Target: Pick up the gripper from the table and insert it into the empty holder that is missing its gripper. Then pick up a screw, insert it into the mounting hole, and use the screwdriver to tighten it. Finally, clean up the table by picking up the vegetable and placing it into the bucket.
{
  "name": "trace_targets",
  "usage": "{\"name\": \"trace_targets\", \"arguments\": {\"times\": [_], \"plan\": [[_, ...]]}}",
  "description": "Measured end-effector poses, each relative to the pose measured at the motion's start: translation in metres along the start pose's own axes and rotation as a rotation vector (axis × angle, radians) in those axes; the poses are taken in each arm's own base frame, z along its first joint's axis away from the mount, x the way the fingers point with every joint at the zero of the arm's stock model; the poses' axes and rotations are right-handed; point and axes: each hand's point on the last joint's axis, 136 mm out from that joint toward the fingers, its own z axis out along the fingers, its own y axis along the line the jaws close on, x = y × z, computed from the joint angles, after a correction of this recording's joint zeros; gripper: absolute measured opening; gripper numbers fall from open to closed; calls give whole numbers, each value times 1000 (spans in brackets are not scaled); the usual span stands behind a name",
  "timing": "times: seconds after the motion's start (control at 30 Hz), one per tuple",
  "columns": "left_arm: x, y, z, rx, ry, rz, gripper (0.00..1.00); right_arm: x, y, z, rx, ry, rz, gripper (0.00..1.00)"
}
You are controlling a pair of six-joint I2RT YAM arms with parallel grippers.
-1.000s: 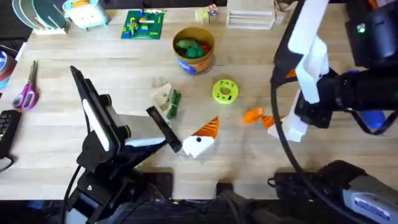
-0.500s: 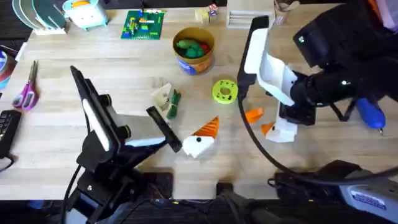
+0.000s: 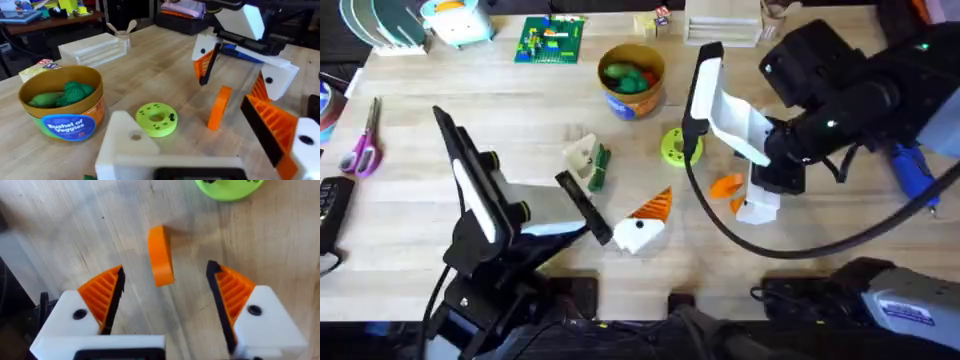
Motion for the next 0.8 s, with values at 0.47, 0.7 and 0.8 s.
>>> {"name": "trace_targets", "arguments": {"times": [0.47, 0.7, 0.8], "plan": [[0, 0, 0, 0, 0, 0, 993, -3, 4, 5, -37, -5, -3, 782], [0, 0, 0, 0, 0, 0, 993, -1, 6, 8, -44, 1, -8, 612], [0, 0, 0, 0, 0, 0, 992, -1, 6, 8, -44, 0, -9, 544]]}}
